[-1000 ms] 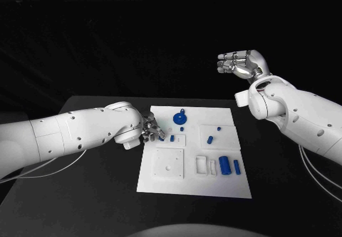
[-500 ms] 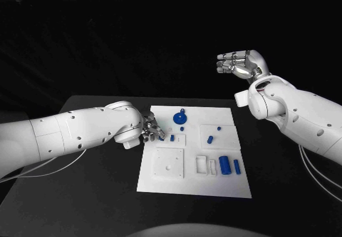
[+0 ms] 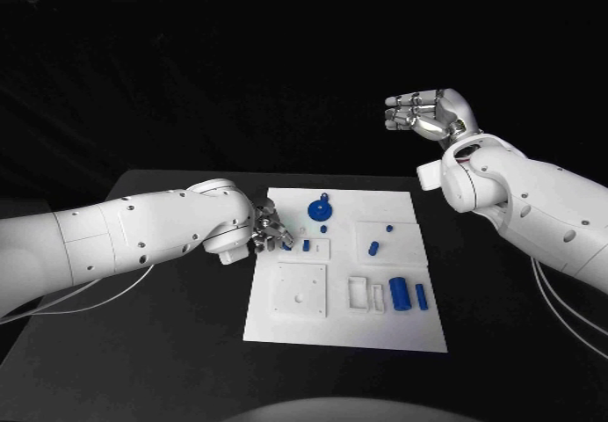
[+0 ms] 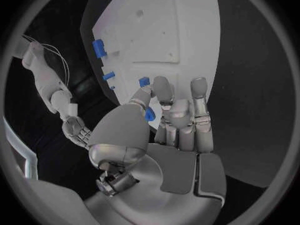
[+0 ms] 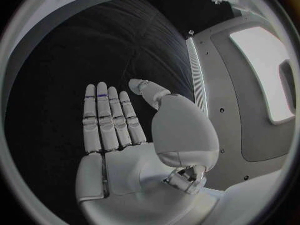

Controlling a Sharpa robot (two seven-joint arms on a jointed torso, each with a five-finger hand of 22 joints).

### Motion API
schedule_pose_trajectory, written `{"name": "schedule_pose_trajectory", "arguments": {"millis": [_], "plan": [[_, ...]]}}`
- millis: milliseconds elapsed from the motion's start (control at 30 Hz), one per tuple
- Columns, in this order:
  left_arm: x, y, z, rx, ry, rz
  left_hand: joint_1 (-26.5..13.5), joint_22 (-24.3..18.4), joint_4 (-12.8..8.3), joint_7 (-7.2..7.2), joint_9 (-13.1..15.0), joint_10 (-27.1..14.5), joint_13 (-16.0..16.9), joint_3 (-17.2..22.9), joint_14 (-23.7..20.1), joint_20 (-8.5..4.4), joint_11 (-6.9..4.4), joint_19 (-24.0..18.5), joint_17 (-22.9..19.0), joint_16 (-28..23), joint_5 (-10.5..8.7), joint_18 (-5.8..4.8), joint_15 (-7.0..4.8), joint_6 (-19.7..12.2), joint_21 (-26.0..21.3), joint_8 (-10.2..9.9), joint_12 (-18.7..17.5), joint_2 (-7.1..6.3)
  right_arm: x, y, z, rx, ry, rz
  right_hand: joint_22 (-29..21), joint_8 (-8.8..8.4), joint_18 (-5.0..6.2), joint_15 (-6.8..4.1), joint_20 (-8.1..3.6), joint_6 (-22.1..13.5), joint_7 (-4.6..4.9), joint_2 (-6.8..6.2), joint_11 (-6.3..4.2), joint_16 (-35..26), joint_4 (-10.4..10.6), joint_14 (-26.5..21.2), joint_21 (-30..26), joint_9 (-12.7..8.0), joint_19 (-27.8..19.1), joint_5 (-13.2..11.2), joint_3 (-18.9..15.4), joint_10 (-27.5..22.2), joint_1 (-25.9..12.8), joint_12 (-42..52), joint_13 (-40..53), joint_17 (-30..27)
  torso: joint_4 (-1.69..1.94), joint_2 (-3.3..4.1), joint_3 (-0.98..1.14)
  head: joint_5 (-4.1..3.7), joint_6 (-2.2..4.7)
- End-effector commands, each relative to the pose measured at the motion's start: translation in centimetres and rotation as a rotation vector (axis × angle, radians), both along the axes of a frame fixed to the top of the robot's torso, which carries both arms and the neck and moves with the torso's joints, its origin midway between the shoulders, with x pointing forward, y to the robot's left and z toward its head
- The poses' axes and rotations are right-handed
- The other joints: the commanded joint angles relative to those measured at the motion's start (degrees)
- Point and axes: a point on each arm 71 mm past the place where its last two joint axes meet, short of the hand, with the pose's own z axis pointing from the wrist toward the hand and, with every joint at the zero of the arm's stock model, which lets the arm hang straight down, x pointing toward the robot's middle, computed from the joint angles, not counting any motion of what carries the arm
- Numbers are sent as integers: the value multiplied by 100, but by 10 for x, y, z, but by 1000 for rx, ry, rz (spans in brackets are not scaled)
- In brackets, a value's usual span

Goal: Assemble the parts on the task board

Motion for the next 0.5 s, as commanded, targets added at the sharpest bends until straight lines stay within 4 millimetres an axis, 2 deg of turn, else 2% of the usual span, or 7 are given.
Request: {"name": "schedule_pose_trajectory", "arguments": {"millis": [33,233,500], "plan": [[-4,-1,-8,34,43,-25,-12,106,-211,-419,25,283,-30,234,48,31,-43,-1,25,27,-23,53,7,442,37,23,39,25,-1,3,1,-9,-9,23,-8,-16,39,-7,6,-39,6,47,0,-24,4,-40,4,-7,-48,23,-26,-28,-6,-32,-8,-7,-2,2,4,-2,-3],[-5,-5,-8,36,47,-39,-30,105,-144,-450,146,285,-411,251,50,134,-55,-23,73,59,-42,142,12,444,68,150,180,9,-1,3,0,-9,-6,24,-8,-18,38,1,9,-67,11,44,7,-24,-4,-51,3,-8,-57,32,-20,-39,-5,-32,-8,-7,-2,1,5,-1,-3],[-5,-10,-8,42,45,-56,-25,105,-124,-462,164,285,-591,266,54,175,-56,-30,93,73,-55,181,14,456,90,186,267,1,-1,4,0,-9,-3,28,-9,-19,35,6,13,-113,16,37,12,-23,-6,-58,2,-10,-68,46,-34,-50,-8,-32,-8,-6,-3,0,4,-4,-12]]}}
